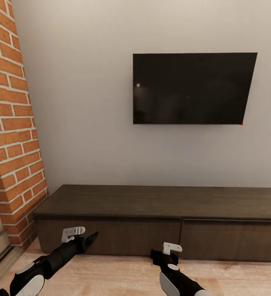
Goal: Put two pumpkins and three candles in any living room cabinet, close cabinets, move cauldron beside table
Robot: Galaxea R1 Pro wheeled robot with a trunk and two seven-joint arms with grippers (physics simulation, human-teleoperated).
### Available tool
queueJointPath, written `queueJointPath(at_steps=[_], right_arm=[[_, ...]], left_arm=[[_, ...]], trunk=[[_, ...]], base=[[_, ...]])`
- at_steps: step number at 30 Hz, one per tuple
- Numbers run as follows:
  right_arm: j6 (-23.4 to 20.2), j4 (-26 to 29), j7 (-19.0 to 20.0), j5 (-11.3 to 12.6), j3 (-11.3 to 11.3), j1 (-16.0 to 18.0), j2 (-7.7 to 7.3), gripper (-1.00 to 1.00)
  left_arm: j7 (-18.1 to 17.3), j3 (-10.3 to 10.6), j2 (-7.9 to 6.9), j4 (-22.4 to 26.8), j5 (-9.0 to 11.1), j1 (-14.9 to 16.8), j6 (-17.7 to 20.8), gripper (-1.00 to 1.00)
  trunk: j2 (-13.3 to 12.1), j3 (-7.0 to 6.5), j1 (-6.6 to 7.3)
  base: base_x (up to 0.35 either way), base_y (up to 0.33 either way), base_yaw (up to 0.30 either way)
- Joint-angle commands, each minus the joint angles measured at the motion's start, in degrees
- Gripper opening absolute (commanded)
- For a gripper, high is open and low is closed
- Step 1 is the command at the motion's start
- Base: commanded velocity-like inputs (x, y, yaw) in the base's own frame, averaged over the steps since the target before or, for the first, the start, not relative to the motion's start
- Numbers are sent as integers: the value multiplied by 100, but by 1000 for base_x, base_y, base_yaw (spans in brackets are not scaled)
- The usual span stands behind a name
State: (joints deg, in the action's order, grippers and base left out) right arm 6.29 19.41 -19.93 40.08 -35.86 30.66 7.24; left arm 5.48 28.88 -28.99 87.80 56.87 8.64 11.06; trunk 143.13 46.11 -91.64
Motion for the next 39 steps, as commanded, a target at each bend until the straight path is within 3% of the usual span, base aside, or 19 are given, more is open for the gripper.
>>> queueJointPath(at_steps=[1,6,7,10,14,15,18,19,23,24,25,27,28,30,31,32,37,39], right_arm=[[37,0,-28,58,-52,6,-2,100],[49,-3,-21,55,-54,5,-5,100],[52,-11,-11,38,-60,7,-4,100],[55,-49,-11,10,-65,9,0,100],[52,-73,-26,-3,-80,8,1,100],[52,-83,-35,-6,-87,7,-3,100],[85,-84,-44,-7,-68,9,-4,100],[126,-60,-48,14,-51,9,-4,100],[194,-7,-16,100,132,7,-3,100],[205,15,11,157,267,6,-3,100],[218,71,158,331,645,6,-3,100],[225,122,530,552,1116,7,-6,100],[222,128,1155,786,1598,5,-10,100],[204,99,1932,1029,2076,4,-19,100],[184,12,2706,1302,2570,0,-26,100],[172,-63,3071,1442,2815,-2,-30,100],[109,-609,4385,1942,3788,-6,-61,100],[100,-699,4524,1960,3906,-2,-62,100]], left_arm=[[44,-180,4,84,72,6,152,100],[-7,-831,18,231,94,6,713,100],[-54,-1082,25,259,98,8,986,100],[-276,-1462,35,296,111,37,1439,100],[-558,-1755,36,324,248,107,1820,100],[-674,-1939,35,331,388,174,2065,100],[-824,-2217,34,337,606,327,2508,100],[-914,-2348,36,339,711,434,2832,100],[-1092,-2489,39,342,823,582,3370,100],[-1140,-2509,40,342,839,614,3461,100],[-1220,-2538,41,339,863,669,3592,100],[-1278,-2554,41,341,881,706,3682,100],[-1319,-2564,42,342,904,729,3781,100],[-1345,-2566,42,342,920,747,3916,100],[-1364,-2581,44,343,935,762,4040,100],[-1373,-2588,45,343,945,765,4085,100],[-1471,-2605,53,343,1026,782,4209,100],[-1497,-2605,55,343,1040,784,4222,100]], trunk=[[3,7,1],[3,7,1],[3,7,1],[3,7,1],[3,7,1],[3,7,1],[3,7,1],[3,7,1],[3,7,1],[3,7,1],[3,7,1],[3,7,1],[3,7,1],[3,7,1],[3,7,1],[3,7,1],[3,7,1],[3,7,1]], base=[[0,0,0],[0,0,0],[0,0,0],[0,0,0],[0,0,0],[0,0,0],[0,0,0],[0,0,0],[0,0,0],[0,0,0],[0,0,0],[0,0,0],[0,0,0],[0,0,0],[0,0,0],[0,0,0],[0,0,0],[0,0,0]])
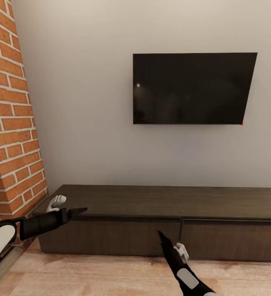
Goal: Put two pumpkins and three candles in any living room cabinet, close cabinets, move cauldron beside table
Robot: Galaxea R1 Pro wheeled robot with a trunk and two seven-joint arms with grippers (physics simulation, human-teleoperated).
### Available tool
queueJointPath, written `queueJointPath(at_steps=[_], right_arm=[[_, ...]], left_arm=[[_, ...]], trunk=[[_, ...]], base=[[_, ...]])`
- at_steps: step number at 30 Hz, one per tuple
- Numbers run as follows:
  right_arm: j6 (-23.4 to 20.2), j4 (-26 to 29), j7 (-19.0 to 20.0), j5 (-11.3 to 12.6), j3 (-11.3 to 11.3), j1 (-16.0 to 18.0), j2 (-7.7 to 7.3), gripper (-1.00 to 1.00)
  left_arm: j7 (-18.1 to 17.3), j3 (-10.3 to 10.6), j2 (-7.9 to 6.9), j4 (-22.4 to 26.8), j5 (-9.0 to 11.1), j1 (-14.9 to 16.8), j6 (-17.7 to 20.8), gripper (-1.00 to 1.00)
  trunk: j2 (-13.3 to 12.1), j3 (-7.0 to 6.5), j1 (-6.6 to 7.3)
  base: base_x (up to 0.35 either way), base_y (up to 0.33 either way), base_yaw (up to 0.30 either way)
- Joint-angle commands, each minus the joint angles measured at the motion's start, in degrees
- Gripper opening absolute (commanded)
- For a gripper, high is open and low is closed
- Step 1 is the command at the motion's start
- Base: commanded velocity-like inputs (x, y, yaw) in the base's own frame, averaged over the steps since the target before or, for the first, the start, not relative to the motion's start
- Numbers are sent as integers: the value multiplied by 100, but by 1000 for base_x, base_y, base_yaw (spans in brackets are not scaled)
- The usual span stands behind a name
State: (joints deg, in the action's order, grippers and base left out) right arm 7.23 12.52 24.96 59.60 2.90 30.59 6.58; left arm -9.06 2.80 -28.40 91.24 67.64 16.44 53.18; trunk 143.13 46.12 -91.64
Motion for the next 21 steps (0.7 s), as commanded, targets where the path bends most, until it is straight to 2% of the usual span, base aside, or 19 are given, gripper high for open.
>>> queueJointPath(at_steps=[1,4,5,7,8,12,13,16,17,21], right_arm=[[2,-65,56,-59,74,8,2,100],[0,-117,-39,-293,49,9,2,100],[-1,-135,-89,-452,53,10,1,100],[-1,-145,-106,-536,89,9,-5,100],[0,-146,-107,-534,179,9,-3,100],[-58,-145,78,-285,567,10,-11,100],[-219,-145,261,-131,752,17,-26,100],[-698,-145,517,78,947,24,-113,100],[-1044,-148,678,261,1054,25,-186,100],[-1532,-148,896,641,1215,30,-270,100]], left_arm=[[-83,2,-2,-1,-26,6,21,100],[-237,2,4,0,-16,7,28,100],[-353,0,6,0,-12,5,31,100],[-449,-5,8,-1,-8,2,35,100],[-525,-17,9,-1,-4,-2,41,100],[-663,-118,9,-1,4,-6,51,100],[-731,-157,11,-1,7,-7,54,100],[-814,-196,14,-1,11,-8,61,100],[-876,-210,13,-1,15,-8,64,100],[-1070,-231,13,-1,19,-10,68,100]], trunk=[[3,6,1],[3,6,1],[3,6,1],[3,6,1],[3,6,1],[3,6,1],[3,6,1],[3,6,1],[3,6,1],[3,6,1]], base=[[0,0,0],[0,0,0],[0,0,0],[0,0,0],[0,0,0],[0,0,0],[0,0,0],[0,0,0],[0,0,0],[15,0,0]])
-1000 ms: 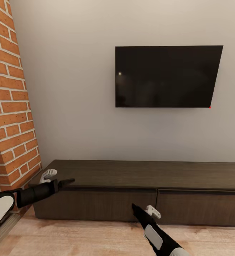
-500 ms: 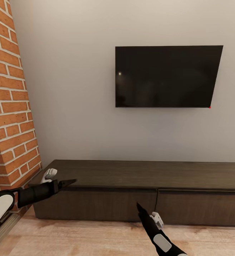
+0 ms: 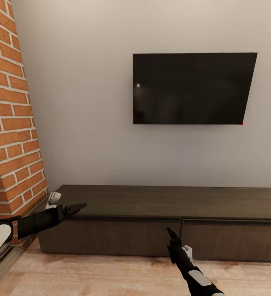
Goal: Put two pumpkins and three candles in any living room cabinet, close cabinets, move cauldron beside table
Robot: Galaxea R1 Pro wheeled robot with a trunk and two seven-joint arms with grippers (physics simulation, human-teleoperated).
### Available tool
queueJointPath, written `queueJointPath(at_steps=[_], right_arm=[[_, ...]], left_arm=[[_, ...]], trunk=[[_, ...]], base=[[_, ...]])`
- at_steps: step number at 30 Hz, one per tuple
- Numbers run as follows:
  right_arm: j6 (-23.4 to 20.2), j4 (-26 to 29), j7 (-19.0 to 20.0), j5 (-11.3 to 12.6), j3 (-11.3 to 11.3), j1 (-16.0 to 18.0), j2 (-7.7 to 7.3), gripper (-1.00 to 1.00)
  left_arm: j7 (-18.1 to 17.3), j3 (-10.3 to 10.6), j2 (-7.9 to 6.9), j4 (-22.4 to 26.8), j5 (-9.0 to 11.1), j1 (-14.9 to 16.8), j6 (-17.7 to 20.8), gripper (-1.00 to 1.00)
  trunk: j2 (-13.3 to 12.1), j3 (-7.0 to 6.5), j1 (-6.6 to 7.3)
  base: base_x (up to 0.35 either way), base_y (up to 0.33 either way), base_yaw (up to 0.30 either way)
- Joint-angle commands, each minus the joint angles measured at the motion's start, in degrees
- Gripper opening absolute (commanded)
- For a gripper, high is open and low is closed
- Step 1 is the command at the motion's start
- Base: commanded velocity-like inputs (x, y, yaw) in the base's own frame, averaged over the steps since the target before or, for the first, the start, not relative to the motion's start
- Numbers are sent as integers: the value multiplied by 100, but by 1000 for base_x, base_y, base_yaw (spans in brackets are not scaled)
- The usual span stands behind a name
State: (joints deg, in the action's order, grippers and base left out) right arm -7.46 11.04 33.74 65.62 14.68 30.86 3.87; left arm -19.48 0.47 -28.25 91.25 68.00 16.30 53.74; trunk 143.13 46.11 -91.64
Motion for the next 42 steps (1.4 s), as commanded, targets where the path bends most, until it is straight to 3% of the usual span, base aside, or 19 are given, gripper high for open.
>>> queueJointPath(at_steps=[1,10,42], right_arm=[[-108,-3,35,83,54,4,-4,100],[-278,-14,109,274,189,2,-44,100],[-282,-101,30,284,228,-7,-87,100]], left_arm=[[-69,0,-4,-2,-16,5,12,100],[-352,-18,-5,-2,-16,0,12,100],[-484,-18,-6,-2,-10,3,38,100]], trunk=[[3,6,1],[3,6,1],[3,6,1]], base=[[94,0,0],[109,0,0],[139,0,0]])
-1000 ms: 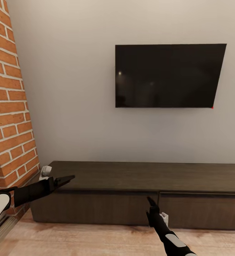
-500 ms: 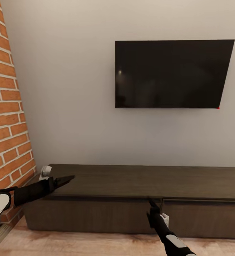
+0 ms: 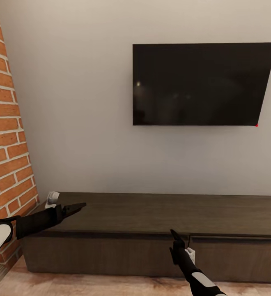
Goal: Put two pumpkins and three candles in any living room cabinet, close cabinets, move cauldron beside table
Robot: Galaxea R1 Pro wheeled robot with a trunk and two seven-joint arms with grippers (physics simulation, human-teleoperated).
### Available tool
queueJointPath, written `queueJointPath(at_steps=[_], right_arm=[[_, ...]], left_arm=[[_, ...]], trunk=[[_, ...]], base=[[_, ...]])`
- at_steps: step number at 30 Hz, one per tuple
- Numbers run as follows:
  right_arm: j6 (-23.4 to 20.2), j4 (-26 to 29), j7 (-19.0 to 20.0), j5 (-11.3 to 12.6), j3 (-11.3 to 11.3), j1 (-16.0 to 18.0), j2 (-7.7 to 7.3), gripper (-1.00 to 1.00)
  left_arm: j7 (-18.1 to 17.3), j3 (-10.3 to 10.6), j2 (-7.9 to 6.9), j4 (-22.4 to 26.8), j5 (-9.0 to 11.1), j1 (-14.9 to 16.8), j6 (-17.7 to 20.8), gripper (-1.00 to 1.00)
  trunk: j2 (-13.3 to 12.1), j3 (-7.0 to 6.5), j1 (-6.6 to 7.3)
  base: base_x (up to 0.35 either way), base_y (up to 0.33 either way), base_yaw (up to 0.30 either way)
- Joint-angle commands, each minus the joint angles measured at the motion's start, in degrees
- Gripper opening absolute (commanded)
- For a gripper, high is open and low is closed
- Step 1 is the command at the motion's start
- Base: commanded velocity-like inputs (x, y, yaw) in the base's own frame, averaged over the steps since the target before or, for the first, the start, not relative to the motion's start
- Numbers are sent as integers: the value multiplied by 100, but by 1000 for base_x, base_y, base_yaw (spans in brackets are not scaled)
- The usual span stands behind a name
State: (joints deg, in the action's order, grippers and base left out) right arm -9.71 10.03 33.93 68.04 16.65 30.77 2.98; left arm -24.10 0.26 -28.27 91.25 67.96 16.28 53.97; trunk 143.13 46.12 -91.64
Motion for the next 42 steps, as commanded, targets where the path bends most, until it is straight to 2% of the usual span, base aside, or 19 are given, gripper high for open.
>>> queueJointPath(at_steps=[1,8,19,22,26,32,42], right_arm=[[-58,0,10,42,31,2,0,100],[-58,1,1,42,32,-1,-7,100],[-50,8,2,59,32,-1,-8,100],[-49,13,52,186,32,-5,-8,100],[-55,62,332,400,22,-15,-46,100],[-53,33,920,468,15,-29,-87,100],[-49,52,1110,481,14,-36,-87,100]], left_arm=[[-49,4,-3,-2,-5,5,15,100],[-172,3,-3,-2,-6,-1,16,100],[-217,0,-3,-2,-2,-1,15,100],[-266,2,-3,-2,-3,0,12,100],[-302,7,-5,-2,-6,1,11,100],[-317,9,-4,-2,-6,-1,11,100],[-324,9,-5,-2,-10,-2,13,100]], trunk=[[3,6,1],[3,6,1],[25,249,-31],[29,316,-39],[35,404,-49],[43,537,-64],[56,759,-90]], base=[[11,0,0],[4,0,0],[0,0,0],[0,0,0],[0,0,0],[0,0,0],[0,0,0]])
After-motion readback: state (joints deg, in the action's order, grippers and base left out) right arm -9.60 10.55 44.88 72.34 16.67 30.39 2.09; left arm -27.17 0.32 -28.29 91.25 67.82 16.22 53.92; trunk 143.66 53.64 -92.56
